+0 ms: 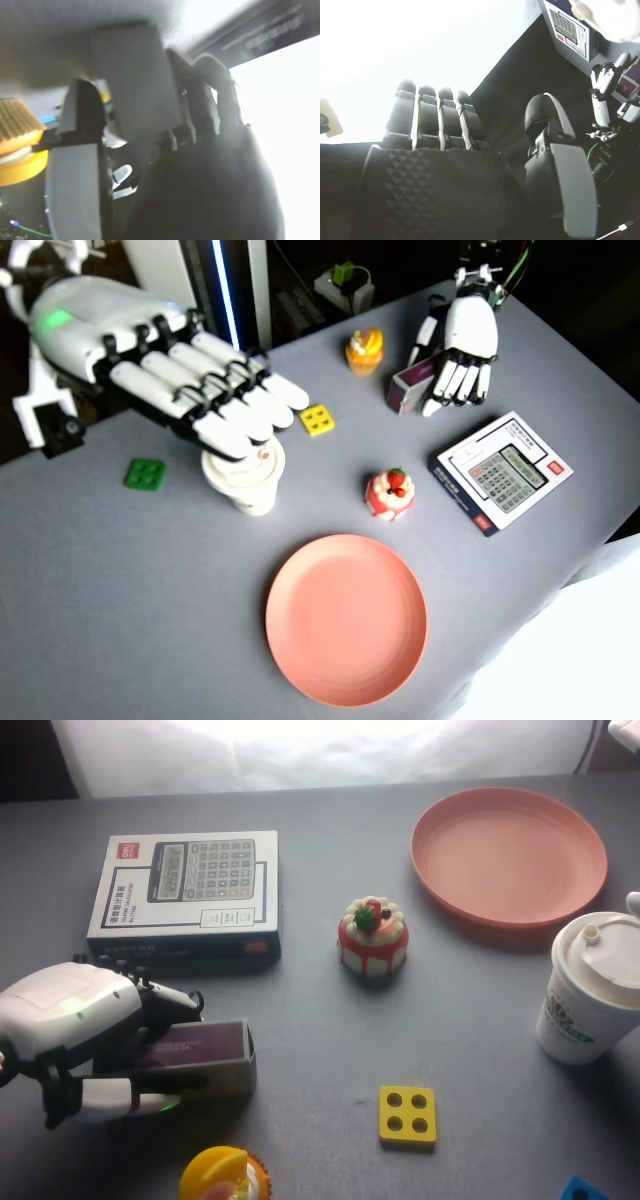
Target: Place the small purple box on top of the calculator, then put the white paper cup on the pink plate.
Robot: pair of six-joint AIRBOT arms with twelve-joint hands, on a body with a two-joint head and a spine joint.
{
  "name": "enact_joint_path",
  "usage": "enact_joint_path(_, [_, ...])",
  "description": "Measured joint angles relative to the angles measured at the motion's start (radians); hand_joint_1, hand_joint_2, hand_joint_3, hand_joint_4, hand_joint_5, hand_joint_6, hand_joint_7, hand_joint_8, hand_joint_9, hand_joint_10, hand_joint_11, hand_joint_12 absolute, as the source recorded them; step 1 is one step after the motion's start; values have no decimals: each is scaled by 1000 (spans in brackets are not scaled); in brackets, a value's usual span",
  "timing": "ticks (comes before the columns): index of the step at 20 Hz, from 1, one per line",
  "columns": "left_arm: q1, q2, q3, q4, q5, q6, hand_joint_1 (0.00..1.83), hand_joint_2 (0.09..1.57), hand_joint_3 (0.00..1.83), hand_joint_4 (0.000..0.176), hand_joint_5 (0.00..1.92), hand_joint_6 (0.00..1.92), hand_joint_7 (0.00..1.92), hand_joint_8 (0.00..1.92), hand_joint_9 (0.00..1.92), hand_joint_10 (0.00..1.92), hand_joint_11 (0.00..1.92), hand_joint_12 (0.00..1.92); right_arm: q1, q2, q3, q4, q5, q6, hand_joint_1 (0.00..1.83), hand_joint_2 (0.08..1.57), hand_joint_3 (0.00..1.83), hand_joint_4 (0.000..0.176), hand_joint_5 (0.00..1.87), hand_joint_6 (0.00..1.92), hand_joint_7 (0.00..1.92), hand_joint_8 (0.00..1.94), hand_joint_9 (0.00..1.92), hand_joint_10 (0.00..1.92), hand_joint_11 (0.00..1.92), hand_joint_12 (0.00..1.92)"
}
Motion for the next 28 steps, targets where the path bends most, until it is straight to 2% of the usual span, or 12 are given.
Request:
enact_joint_path(7, [0,69,-24,-78,-229,18,1219,1223,0,0,783,1025,808,1573,993,1823,1086,1921,0,-8,0,0,9,3,343,1314,7,0,0,0,0,0,0,0,0,0])
enact_joint_path(8, [0,64,-14,-105,-255,29,1216,1214,0,0,780,1216,804,1409,1012,1853,1120,1921,0,-8,1,0,11,8,350,1316,8,0,0,0,0,0,0,0,0,0])
enact_joint_path(11, [-3,23,39,-206,-290,37,1223,1217,1,0,780,1027,829,1530,1004,1806,1119,1921,0,-8,2,3,14,18,355,1322,9,0,0,0,0,0,0,0,0,0])
enact_joint_path(15, [-97,-65,152,-309,-223,40,1190,1225,2,0,756,1292,810,1442,984,1860,1115,1921,1,-16,7,1,14,24,370,1331,10,0,0,0,0,0,0,0,0,0])
enact_joint_path(18, [-205,-135,245,-302,-131,40,1224,1224,0,0,767,1046,820,1531,923,1785,1053,1921,1,-16,8,0,15,25,327,1324,5,0,0,0,0,0,0,0,0,0])
enact_joint_path(20, [-239,-176,291,-302,-55,40,1226,1206,0,0,789,1190,822,1374,984,1789,1094,1921,1,-25,16,2,15,29,326,1319,3,0,0,0,0,0,0,0,0,0])
enact_joint_path(21, [-248,-199,316,-311,-18,40,1159,1188,0,0,834,1178,944,1606,1086,1887,1217,1921,1,-27,16,3,14,32,329,1320,3,0,0,0,0,0,0,0,0,0])
enact_joint_path(23, [-258,-224,351,-340,36,31,1214,1234,4,0,726,1128,801,1541,906,1818,1036,1921,1,-27,16,-6,15,37,353,1320,3,0,0,0,0,0,0,0,0,0])
enact_joint_path(24, [-264,-225,360,-340,50,32,1206,1254,1,0,611,1286,824,1470,765,1577,814,1921,1,-27,16,-7,15,37,308,1316,1,0,0,0,0,0,0,0,0,0])
enact_joint_path(25, [-268,-225,369,-354,57,42,1170,1120,0,0,415,539,463,766,366,1129,215,1757,1,-27,16,-5,15,37,323,1316,1,0,0,0,0,0,0,0,0,0])
enact_joint_path(26, [-268,-225,370,-357,61,46,1170,1120,0,0,415,539,463,766,366,1129,215,1757,1,-27,16,-4,15,37,323,1316,1,0,0,0,0,0,0,0,0,0])
enact_joint_path(28, [-268,-227,370,-360,82,56,1059,1101,0,0,300,171,294,190,89,614,8,1348,1,-27,16,-5,15,38,354,1310,0,0,0,0,0,0,0,0,0,0])
